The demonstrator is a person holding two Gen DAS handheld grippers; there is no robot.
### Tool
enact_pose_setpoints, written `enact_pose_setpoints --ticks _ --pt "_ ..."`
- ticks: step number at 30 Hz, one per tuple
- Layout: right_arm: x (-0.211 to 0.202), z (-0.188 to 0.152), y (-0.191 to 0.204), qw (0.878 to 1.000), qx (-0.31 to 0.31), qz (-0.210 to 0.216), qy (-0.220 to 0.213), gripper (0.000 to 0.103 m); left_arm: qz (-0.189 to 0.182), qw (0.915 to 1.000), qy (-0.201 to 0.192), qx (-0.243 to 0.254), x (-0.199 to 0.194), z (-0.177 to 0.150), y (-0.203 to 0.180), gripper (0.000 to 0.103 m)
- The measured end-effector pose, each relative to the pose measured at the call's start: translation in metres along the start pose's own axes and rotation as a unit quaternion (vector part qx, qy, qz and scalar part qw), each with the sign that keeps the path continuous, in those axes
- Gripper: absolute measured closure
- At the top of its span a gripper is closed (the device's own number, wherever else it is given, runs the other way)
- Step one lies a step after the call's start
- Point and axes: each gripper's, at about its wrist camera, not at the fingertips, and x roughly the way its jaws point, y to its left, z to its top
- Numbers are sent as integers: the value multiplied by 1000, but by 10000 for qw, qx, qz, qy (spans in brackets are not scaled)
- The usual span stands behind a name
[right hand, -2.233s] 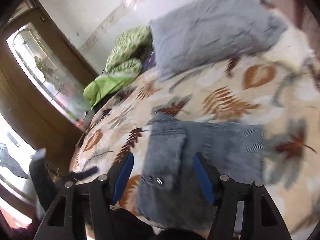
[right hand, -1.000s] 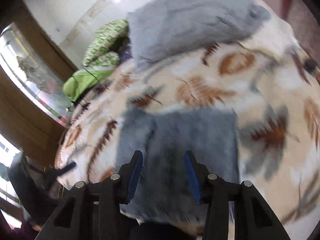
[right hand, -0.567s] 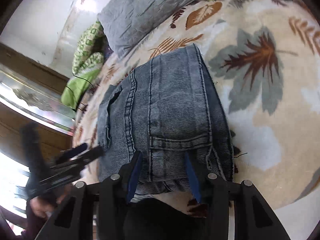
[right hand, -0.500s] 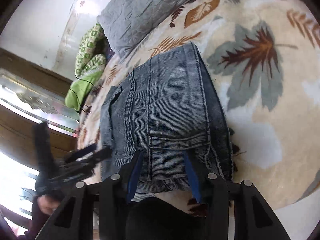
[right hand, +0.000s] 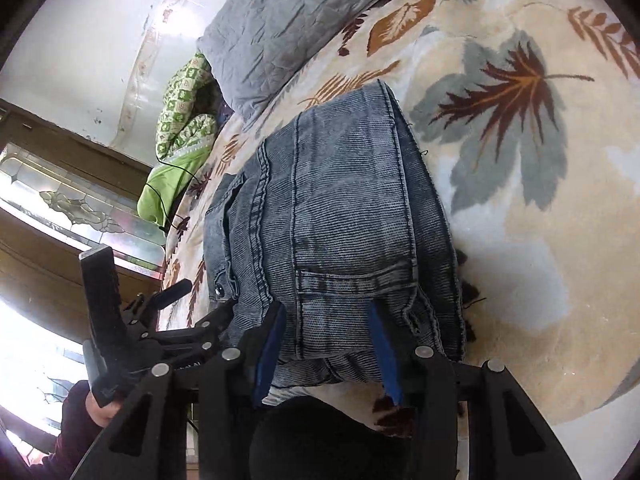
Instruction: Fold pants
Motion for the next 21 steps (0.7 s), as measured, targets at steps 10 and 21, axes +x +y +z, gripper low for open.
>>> enact_pose_setpoints --ticks 10,21 --pt "-5 -9 6 9998 -37 -206 46 55 109 9984 -544 88 -47 -6 1 0" --pt "-104 1 48 9890 -814 -424 -1164 50 -26 9831 -1720 -634 -137 -15 37 0"
